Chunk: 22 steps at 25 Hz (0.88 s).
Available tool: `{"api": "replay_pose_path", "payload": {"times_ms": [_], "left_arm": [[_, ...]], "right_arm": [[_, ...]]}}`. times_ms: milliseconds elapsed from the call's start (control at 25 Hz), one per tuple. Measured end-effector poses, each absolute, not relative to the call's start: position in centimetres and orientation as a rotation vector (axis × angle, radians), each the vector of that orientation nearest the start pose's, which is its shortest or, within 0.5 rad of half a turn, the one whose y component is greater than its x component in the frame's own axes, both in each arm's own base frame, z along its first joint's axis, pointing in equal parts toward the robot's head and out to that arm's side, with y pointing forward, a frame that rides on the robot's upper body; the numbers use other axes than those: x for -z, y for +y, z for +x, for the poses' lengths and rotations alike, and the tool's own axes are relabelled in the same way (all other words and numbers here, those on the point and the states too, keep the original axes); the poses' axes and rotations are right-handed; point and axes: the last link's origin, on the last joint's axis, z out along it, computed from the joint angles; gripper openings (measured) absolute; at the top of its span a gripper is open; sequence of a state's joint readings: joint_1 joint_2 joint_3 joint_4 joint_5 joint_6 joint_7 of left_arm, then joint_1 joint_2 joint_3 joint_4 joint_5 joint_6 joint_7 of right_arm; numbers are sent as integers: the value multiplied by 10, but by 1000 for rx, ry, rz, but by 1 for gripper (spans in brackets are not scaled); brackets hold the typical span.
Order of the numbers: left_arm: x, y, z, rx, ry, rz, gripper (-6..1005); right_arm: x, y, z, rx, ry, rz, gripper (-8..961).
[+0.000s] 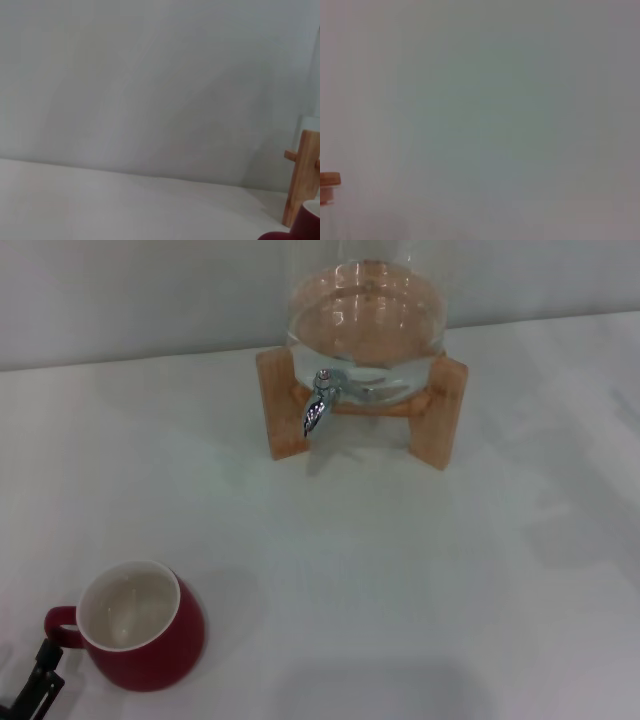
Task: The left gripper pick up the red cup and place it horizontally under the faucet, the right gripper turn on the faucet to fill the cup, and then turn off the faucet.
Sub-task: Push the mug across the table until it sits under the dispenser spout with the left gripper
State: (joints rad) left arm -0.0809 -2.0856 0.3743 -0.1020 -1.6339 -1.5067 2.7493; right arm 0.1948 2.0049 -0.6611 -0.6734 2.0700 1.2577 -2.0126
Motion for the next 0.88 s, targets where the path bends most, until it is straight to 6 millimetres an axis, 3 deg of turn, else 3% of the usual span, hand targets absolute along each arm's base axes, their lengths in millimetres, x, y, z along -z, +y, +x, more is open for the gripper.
{"api": "replay_pose_path", "payload": {"times_ms": [880], "left_arm": [[43,173,-374,762,-742,-1826,829]], "right_arm": [[-150,298,363,-957,602,-1600,798]]}}
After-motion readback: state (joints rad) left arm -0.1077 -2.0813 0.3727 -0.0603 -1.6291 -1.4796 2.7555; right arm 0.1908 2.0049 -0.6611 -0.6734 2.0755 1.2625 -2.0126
